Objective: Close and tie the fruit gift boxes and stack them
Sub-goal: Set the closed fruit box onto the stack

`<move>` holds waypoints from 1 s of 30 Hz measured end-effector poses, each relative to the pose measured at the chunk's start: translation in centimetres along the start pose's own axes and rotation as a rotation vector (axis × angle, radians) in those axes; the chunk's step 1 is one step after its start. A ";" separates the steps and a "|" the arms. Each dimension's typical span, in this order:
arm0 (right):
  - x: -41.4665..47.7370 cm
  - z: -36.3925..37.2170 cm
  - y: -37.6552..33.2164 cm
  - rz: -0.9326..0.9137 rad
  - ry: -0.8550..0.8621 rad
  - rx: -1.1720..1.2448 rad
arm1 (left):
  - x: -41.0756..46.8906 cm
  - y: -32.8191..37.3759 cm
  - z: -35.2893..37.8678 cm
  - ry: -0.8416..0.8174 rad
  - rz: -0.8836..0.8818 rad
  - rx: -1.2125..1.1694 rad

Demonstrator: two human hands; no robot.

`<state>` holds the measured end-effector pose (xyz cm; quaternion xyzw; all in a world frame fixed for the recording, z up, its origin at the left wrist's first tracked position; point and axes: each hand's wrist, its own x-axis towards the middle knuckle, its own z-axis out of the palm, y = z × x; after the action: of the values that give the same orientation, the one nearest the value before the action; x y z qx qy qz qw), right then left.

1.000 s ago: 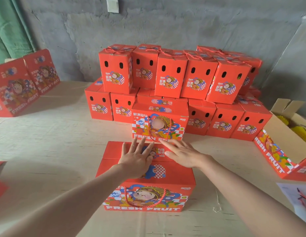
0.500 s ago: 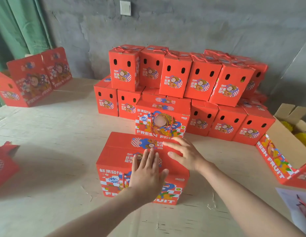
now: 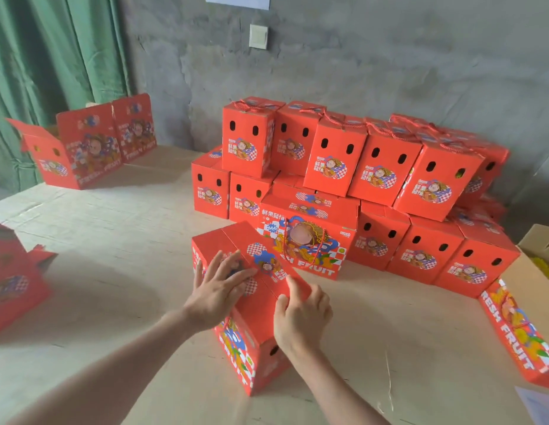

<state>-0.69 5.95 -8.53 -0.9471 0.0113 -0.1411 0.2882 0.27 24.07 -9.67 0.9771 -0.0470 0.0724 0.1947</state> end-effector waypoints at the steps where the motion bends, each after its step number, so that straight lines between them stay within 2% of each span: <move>1: -0.1 0.4 -1.0 0.004 -0.031 -0.010 | 0.6 -1.1 -0.4 -0.022 -0.023 0.021; 3: -0.2 0.9 -2.1 -0.027 -0.085 0.013 | 1.7 -3.0 -1.4 -0.076 -0.135 0.059; 5: -0.1 1.1 -1.9 0.017 -0.116 0.262 | 2.2 -4.0 -2.1 -0.074 -0.347 0.016; 8: 0.2 0.8 -1.4 0.420 -0.289 0.587 | 0.6 -3.2 -2.7 0.028 -0.672 -0.159; 10: 0.3 0.8 -1.5 0.582 -0.495 0.731 | -0.9 -2.1 -2.1 0.059 -0.746 -0.411; 12: 0.9 1.2 -1.4 0.506 -0.549 0.828 | -2.0 -1.0 -2.1 0.051 -0.682 -0.743; 13: 1.2 1.5 -1.2 0.437 -0.529 0.840 | -2.3 -0.5 -2.2 0.061 -0.610 -0.802; 16: 1.8 1.9 -1.2 0.309 -0.512 0.868 | -2.0 -0.6 -1.9 0.124 -0.402 -0.601; 20: 3.3 2.4 -1.2 0.208 -0.573 0.871 | -2.4 -2.4 -1.5 0.067 -0.328 -0.183; 23: 5.4 2.5 -1.3 0.094 -0.645 0.767 | -3.8 -4.2 -1.9 0.059 -0.177 -0.042; 25: 7.4 2.1 -2.2 -0.041 -0.594 0.584 | -4.0 -5.8 -2.9 -0.008 -0.088 0.125; 27: 9.0 1.7 -4.1 -0.221 -0.502 0.268 | -3.1 -6.7 -4.4 -0.064 -0.062 0.305; 28: 9.4 1.8 -5.4 -0.287 -0.520 0.076 | -2.4 -6.7 -4.9 -0.081 -0.053 0.349; 30: 9.1 2.6 -8.3 -0.311 -0.671 -0.248 | -0.9 -6.7 -5.8 -0.085 -0.032 0.407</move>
<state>8.23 13.34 -3.73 -0.9587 -0.2101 0.1370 0.1343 -0.56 32.54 -7.04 0.9990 -0.0241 0.0359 -0.0080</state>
